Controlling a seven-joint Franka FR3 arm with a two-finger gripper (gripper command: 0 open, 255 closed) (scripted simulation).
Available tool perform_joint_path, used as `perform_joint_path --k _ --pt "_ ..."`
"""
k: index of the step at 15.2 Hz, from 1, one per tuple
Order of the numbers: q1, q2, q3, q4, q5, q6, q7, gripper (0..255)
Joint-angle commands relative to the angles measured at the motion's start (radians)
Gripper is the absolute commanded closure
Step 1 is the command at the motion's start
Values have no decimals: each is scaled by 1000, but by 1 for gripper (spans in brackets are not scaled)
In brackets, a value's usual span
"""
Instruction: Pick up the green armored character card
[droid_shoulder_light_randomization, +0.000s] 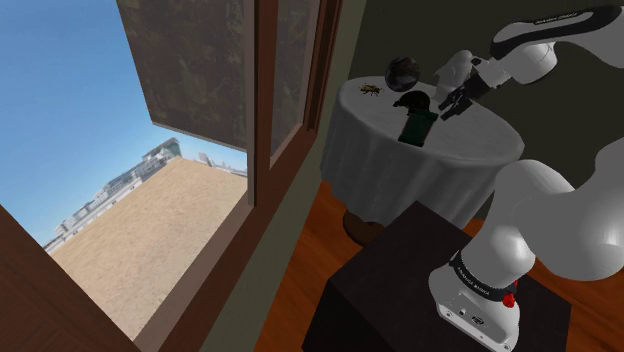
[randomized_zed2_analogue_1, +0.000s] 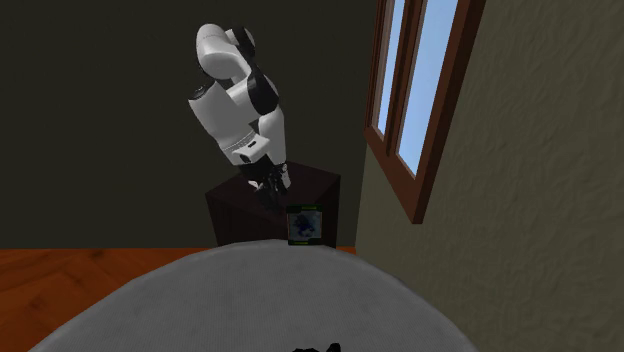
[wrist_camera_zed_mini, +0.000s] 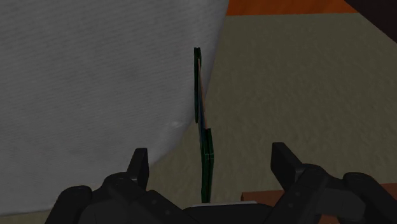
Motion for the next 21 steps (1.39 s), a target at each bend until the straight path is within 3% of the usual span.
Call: perform_joint_path --k 1,2,11,21 --pt "8 -2 -11 -6 -2 10 -3 0" --pt "-1 -2 -4 -9 -2 9 -4 255" --pt "9 -2 -11 -6 -2 10 -3 255" --pt "-85 11 110 73 13 -107 31 255"
